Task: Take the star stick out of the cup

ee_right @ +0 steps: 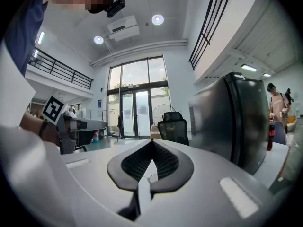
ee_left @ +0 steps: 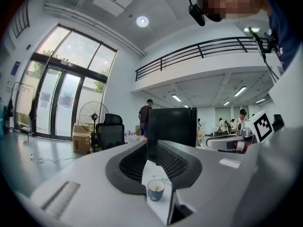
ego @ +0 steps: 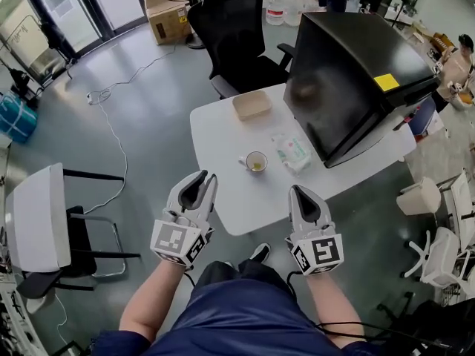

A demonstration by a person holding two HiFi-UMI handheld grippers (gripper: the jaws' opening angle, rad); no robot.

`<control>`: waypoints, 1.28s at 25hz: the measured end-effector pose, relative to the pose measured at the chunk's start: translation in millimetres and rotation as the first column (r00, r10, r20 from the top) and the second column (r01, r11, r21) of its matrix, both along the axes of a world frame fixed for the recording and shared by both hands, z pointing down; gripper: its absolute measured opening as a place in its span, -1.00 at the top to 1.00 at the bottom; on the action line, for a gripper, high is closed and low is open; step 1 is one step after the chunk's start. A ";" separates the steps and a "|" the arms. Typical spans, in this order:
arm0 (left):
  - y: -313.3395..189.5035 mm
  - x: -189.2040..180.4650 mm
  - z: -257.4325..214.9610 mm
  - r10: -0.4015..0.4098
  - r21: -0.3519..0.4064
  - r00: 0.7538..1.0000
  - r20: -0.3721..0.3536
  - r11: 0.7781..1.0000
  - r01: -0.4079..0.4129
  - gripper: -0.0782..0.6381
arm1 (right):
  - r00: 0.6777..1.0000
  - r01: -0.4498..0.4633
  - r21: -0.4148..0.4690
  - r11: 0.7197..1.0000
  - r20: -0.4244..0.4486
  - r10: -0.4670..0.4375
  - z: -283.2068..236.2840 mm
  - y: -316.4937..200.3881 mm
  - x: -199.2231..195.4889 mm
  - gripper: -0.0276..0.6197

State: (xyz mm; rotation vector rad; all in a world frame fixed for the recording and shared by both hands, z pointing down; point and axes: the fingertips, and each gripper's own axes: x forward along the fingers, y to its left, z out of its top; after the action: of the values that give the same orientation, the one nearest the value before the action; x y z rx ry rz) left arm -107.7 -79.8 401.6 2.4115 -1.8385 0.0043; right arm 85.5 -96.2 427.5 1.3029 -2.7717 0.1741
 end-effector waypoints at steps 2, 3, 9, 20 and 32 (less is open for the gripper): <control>-1.8 -2.6 4.7 -0.013 -0.008 1.000 0.014 1.000 0.013 0.58 | 0.999 0.038 -0.003 0.999 -0.030 -0.038 10.7 -8.2 -8.7 0.90; -2.1 -4.9 7.4 -0.021 -0.016 1.000 0.014 1.000 0.021 0.58 | 0.997 0.056 -0.006 0.998 -0.045 -0.056 17.7 -11.4 -14.1 0.90; -10.0 -23.2 24.2 -0.041 -0.062 0.999 -0.001 0.997 0.041 0.58 | 0.982 0.142 -0.049 0.989 -0.121 -0.147 58.2 -24.5 -49.6 0.83; -39.7 -57.5 52.7 -0.005 -0.135 0.999 -0.038 0.991 -0.001 0.58 | 0.929 0.199 -0.128 0.972 -0.292 -0.228 116.6 -39.7 -104.4 0.62; -15.6 -112.8 71.4 -0.123 -0.195 0.992 -0.042 0.974 0.113 0.58 | 0.881 0.176 -0.230 0.957 -0.397 -0.257 186.7 -67.6 -125.7 0.62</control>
State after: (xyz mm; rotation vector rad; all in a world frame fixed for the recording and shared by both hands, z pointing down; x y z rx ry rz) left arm -220.5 -95.4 473.0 2.1507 -1.8609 0.1019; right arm -40.2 -163.9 614.3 0.8515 -2.4313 0.1167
